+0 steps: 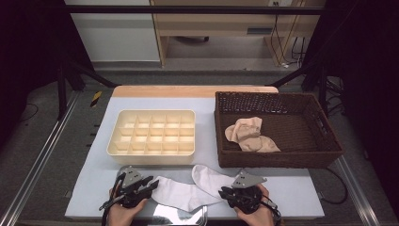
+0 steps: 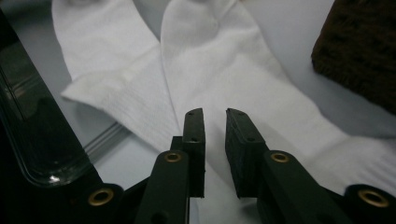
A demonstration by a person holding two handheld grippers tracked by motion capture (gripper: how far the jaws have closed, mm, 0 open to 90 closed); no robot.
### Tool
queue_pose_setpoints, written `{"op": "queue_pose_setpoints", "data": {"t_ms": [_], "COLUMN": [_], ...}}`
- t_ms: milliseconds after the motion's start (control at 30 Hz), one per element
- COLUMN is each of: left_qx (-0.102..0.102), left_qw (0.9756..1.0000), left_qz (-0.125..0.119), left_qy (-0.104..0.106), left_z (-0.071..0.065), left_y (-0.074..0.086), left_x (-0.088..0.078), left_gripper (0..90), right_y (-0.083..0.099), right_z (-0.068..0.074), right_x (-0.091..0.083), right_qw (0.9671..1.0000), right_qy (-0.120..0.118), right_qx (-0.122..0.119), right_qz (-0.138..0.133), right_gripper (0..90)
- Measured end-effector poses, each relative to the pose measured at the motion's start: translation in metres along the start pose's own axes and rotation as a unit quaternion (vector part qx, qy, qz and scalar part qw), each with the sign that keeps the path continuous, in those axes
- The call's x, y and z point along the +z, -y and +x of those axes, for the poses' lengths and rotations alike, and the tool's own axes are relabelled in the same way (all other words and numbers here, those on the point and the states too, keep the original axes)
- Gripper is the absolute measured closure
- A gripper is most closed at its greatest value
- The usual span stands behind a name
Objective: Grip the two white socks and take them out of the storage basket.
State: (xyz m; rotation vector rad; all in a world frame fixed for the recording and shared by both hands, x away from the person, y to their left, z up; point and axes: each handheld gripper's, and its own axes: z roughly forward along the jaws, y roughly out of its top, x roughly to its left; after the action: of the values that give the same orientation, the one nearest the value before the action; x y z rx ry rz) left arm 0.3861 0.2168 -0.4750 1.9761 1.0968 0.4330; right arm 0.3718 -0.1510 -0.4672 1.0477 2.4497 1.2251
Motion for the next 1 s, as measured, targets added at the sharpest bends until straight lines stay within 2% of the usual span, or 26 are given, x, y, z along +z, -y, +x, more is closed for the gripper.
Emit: {"op": "queue_pose_setpoints", "data": {"t_ms": [100, 167, 300, 400, 600, 733, 867, 1000], "left_qx": [-0.003, -0.007, 0.011, 0.020, 0.028, 0.033, 0.031, 0.032], "left_qw": [0.9998, 0.9996, 0.9989, 0.9983, 0.9977, 0.9975, 0.9977, 0.9977], "left_qz": [-0.018, -0.028, -0.043, -0.047, -0.044, -0.040, -0.028, -0.015], "left_qy": [0.003, 0.009, 0.019, 0.028, 0.042, 0.048, 0.054, 0.058], "left_z": [0.000, -0.002, -0.012, -0.023, -0.043, -0.053, -0.061, -0.068], "left_y": [-0.006, -0.012, -0.027, -0.036, -0.047, -0.054, -0.057, -0.056], "left_x": [-0.006, -0.009, -0.011, -0.006, 0.008, 0.018, 0.033, 0.046], "left_gripper": [61.6, 60.0, 58.9, 57.6, 56.3, 55.3, 54.4, 54.2], "right_y": [-0.003, -0.004, -0.005, -0.001, 0.012, 0.015, 0.014, 0.013], "right_z": [-0.005, -0.011, -0.024, -0.032, -0.041, -0.040, -0.036, -0.038], "right_x": [-0.009, -0.015, -0.026, -0.032, -0.032, -0.020, -0.006, -0.004], "right_qw": [0.9993, 0.9978, 0.9936, 0.9916, 0.9903, 0.9923, 0.9949, 0.9951], "right_qy": [0.017, 0.040, 0.083, 0.096, 0.104, 0.092, 0.080, 0.080], "right_qx": [0.011, 0.024, 0.046, 0.059, 0.075, 0.076, 0.061, 0.059], "right_qz": [-0.032, -0.046, -0.061, -0.064, -0.052, -0.033, -0.010, -0.008], "right_gripper": [74.8, 74.4, 73.4, 70.9, 65.3, 66.3, 71.2, 79.6]}}
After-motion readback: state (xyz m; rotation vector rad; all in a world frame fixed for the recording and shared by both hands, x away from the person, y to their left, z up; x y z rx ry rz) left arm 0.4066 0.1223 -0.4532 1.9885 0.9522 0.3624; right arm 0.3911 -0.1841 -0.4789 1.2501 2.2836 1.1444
